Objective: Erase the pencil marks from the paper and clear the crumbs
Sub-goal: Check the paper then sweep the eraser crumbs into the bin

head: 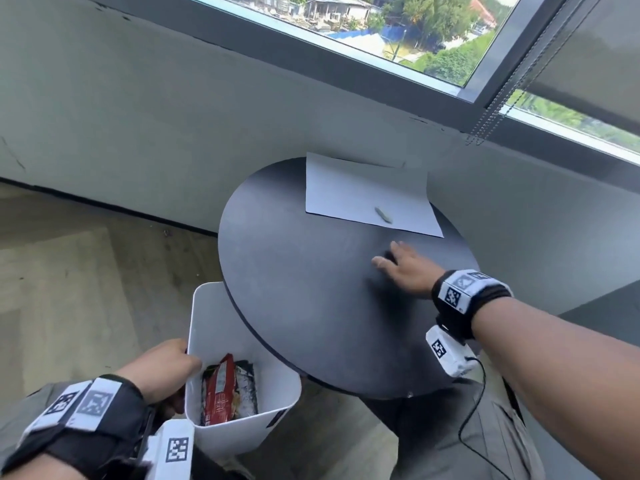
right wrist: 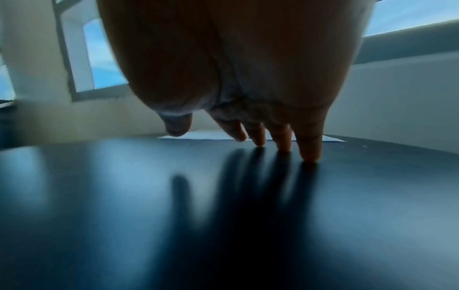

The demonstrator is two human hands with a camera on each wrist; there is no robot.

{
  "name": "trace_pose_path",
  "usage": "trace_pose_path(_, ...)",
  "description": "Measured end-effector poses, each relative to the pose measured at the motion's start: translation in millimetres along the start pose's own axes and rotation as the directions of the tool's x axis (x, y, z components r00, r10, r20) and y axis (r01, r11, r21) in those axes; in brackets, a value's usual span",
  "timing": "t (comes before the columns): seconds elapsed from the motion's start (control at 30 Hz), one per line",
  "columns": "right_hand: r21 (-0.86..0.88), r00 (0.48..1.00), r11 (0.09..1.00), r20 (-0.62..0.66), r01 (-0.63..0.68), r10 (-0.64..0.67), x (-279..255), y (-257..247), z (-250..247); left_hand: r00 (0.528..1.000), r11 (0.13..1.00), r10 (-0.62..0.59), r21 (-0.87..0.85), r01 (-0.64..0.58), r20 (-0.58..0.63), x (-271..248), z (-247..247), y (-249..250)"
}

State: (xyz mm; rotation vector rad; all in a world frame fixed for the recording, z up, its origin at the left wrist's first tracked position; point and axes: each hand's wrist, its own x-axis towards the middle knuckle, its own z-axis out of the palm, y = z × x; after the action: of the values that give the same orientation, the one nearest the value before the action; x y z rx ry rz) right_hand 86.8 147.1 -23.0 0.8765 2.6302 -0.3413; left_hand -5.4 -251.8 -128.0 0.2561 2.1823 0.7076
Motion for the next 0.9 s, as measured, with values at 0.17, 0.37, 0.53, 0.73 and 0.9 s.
trace_pose_path(0.17,-0.229,0.976,0.95,0.1,0.214,-0.196,-49,-56,40,1.0,0.999,-0.008,0.043,0.007,0.012,4,2,-3)
trace_pose_path(0.37,-0.008,0.683,0.683,0.059,0.73,-0.728,-102,-62,43,0.998,0.999,-0.01,0.052,0.006,0.07,-4,1,9)
trace_pose_path(0.53,-0.087,0.998,0.995,-0.048,0.038,-0.042,-28,-20,30,0.999,0.997,-0.007,0.074,0.003,0.05,-7,-2,9)
trace_pose_path(0.73,-0.221,0.878,0.851,0.147,0.477,-0.455,-110,-114,69,0.999,0.991,0.003,0.136,-0.008,0.039,-11,1,16)
trace_pose_path(0.9,0.051,0.752,0.751,-0.011,0.659,-0.659,-131,-99,61,0.998,0.996,0.005,0.084,-0.01,0.059,-13,0,15)
